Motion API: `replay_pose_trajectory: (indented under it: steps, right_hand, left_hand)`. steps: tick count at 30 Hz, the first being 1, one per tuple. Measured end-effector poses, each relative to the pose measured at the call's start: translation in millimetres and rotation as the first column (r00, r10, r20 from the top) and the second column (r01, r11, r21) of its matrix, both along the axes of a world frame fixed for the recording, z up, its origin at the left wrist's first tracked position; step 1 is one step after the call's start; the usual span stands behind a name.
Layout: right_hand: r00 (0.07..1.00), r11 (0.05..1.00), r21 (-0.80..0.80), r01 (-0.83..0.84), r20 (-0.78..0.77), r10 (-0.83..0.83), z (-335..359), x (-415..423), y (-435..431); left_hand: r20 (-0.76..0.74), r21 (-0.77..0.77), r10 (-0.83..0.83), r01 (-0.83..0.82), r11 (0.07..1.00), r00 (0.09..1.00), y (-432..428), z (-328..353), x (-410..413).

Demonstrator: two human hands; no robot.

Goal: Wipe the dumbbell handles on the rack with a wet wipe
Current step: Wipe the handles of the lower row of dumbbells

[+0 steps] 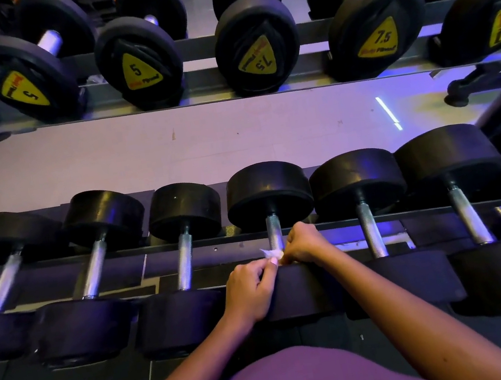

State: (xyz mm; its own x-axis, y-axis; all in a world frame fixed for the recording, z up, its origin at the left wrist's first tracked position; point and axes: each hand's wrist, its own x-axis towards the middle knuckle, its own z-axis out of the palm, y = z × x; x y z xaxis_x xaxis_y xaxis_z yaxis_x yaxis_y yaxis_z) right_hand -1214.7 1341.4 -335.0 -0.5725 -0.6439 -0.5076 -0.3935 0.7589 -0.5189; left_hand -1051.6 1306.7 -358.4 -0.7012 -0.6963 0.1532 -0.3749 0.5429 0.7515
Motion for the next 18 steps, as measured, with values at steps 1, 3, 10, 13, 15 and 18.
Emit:
replay_pose_trajectory:
  steps: [1,3,10,13,15,18]
  right_hand:
    - [1.0,1.0,-0.002,0.008,0.002,-0.008,0.3,-0.8,0.8]
    - [0.999,0.999,-0.01,0.032,-0.007,-0.032,-0.5,-2.4,3.5]
    - [1.0,1.0,-0.02,0.002,0.0,-0.002,-1.7,-2.1,6.1]
    - [1.0,1.0,-0.007,-0.019,0.019,0.019,0.0,-3.8,4.9]
    - [1.0,1.0,-0.011,0.005,0.011,-0.004,1.5,-5.0,7.4]
    - [0.996,0.995,-0.043,0.091,-0.012,-0.092,-3.3,-6.8,10.9]
  left_hand:
    - [-0.002,0.001,0.001,-0.001,1.0,1.0,0.2,0.1,-0.3]
    - [-0.006,0.005,0.003,-0.003,1.0,1.0,0.6,-0.1,-0.4]
    - [-0.02,0.012,-0.003,0.003,1.0,1.0,0.4,0.1,0.4]
    - [-0.011,0.025,-0.002,0.002,1.0,1.0,0.1,-0.4,0.8]
    - [-0.012,0.03,-0.003,0.004,1.0,1.0,0.1,-0.8,0.7]
    - [-0.02,0.031,-0.006,0.006,1.0,1.0,-0.2,-0.9,0.4]
